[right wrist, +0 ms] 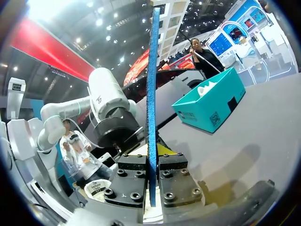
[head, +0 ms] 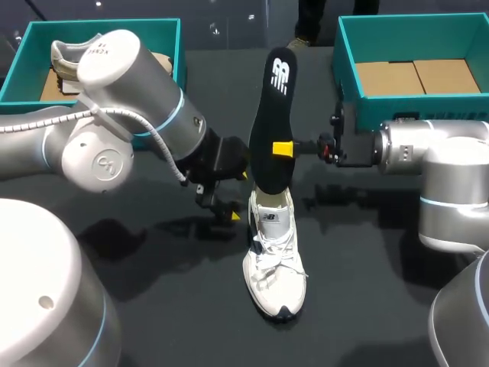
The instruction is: Take the shoe out of the shoebox, open the shoe tongue, remove and reinsert the insole, then place the shoe into the shoebox
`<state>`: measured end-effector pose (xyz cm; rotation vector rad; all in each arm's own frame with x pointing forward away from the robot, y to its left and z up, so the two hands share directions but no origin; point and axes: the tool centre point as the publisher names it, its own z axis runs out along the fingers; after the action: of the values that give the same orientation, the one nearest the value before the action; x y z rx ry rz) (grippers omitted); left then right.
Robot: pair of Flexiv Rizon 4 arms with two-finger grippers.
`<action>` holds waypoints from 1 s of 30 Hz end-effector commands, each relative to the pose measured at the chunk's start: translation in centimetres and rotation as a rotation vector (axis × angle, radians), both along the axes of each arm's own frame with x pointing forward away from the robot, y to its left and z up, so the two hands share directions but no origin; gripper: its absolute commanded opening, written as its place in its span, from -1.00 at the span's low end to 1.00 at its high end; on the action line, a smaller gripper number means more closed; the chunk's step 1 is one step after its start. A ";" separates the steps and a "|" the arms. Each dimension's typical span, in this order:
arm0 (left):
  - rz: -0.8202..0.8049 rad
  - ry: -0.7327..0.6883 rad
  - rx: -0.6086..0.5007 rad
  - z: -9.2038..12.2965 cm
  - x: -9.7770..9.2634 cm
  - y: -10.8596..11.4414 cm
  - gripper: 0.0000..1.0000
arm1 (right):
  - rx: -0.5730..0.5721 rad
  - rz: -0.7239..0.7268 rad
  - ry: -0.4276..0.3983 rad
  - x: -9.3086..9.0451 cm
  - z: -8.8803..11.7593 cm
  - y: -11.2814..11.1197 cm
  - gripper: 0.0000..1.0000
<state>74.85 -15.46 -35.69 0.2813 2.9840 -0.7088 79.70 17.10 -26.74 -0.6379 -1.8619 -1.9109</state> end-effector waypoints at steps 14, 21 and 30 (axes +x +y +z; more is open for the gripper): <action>-0.003 0.016 0.000 -0.3 0.2 -0.6 1.00 | 0.006 -0.010 -0.047 -0.2 -0.5 -0.2 -1.00; -0.003 0.016 0.000 -0.3 0.2 -0.6 1.00 | 0.001 0.010 -0.083 -0.2 -0.5 -0.1 -1.00; -0.003 0.016 0.000 -0.3 0.2 -0.6 1.00 | 0.000 0.039 -0.130 0.0 -0.8 0.2 -1.00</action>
<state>75.05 -15.95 -35.95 0.2805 2.9982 -0.7196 79.37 17.13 -27.14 -0.4970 -1.9428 -1.9697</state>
